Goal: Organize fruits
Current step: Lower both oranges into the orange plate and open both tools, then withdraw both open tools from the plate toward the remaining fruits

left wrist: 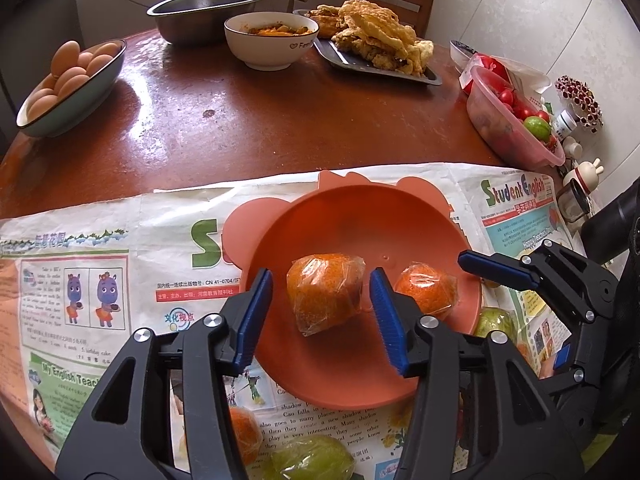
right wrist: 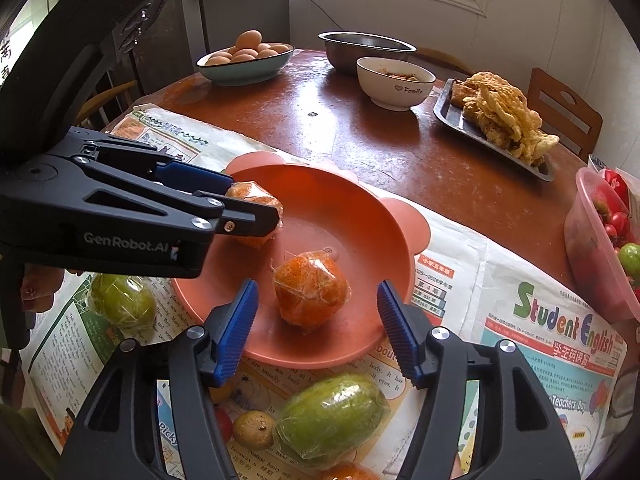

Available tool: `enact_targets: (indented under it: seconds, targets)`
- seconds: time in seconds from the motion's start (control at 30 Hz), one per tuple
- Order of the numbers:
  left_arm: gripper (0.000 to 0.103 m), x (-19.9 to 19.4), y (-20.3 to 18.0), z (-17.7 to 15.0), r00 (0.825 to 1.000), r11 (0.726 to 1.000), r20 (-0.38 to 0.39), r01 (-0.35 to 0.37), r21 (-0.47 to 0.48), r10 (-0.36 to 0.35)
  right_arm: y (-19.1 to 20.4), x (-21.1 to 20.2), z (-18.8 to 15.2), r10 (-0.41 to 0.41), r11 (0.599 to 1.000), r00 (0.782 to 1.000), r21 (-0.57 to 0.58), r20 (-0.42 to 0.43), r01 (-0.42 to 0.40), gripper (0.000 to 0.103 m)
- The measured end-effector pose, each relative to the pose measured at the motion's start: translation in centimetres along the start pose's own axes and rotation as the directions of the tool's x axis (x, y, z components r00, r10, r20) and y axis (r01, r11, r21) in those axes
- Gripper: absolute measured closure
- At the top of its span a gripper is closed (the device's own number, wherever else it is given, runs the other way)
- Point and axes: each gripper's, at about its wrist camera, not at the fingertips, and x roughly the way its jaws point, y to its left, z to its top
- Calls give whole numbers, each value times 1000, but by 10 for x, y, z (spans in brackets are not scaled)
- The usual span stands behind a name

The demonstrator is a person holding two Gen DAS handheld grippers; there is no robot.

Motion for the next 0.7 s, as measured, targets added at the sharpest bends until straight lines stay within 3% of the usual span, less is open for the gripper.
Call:
enact_targets:
  seconds: [0.4, 0.7]
  targets:
    - [35, -21, -3, -2, 998, 999, 56, -35, 16, 34, -5, -17, -2, -18, 1000, 999, 26, 41, 17, 34]
    - [25, -33, 0, -6, 996, 999, 81, -46, -1, 46, -7, -32, -3, -45, 998, 996, 48, 75, 42, 27]
